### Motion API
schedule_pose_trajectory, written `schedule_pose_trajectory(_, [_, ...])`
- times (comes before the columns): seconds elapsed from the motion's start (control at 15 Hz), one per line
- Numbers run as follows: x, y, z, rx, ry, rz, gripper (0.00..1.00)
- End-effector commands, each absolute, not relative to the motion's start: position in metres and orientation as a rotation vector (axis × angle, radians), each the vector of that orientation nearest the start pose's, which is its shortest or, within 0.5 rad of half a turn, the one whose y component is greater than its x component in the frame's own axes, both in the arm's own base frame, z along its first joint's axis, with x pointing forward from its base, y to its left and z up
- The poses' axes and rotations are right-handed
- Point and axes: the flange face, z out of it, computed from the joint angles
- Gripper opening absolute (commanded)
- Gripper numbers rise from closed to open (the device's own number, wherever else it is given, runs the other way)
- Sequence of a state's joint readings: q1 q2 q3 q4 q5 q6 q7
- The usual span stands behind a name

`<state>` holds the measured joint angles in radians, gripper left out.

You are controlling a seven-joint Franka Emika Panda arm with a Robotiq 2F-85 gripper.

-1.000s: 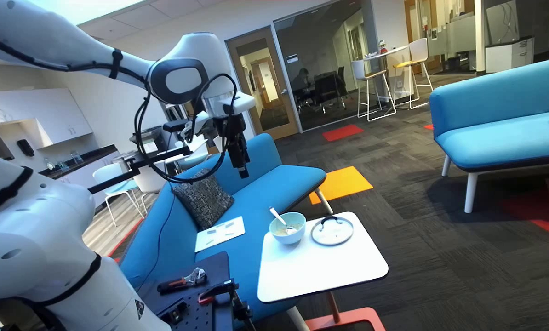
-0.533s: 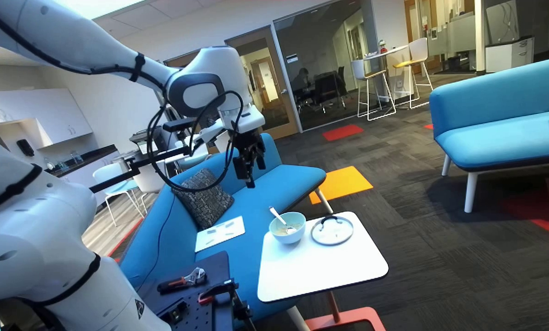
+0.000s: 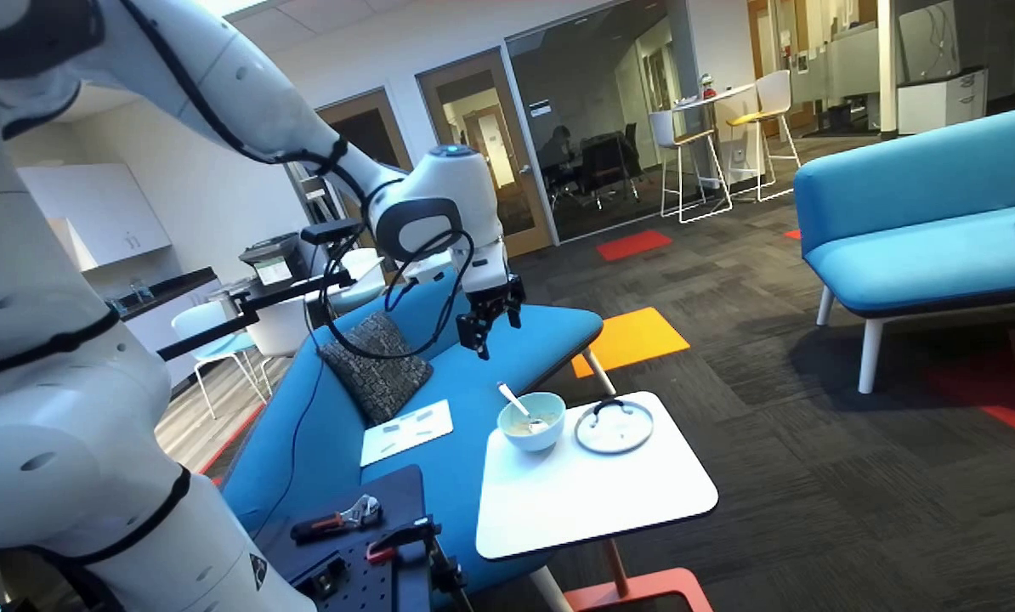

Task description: Pick the spoon in the bowl and put it on the table

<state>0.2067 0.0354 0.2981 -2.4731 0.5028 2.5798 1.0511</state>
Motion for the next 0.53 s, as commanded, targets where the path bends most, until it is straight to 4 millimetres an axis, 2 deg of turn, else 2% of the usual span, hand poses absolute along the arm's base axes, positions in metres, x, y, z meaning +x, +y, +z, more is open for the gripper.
schedule_pose_trajectory(0.0, [0.445, 0.263, 0.249, -2.444, 1.477, 0.310, 1.00])
schedule_pose_trajectory(0.27, [0.452, 0.295, 0.211, -2.378, 1.521, 0.515, 1.00])
schedule_pose_trajectory(0.33, [0.442, 0.279, 0.221, -2.431, 1.509, 0.424, 1.00])
schedule_pose_trajectory(0.47, [0.443, 0.283, 0.210, -2.434, 1.512, 0.449, 1.00])
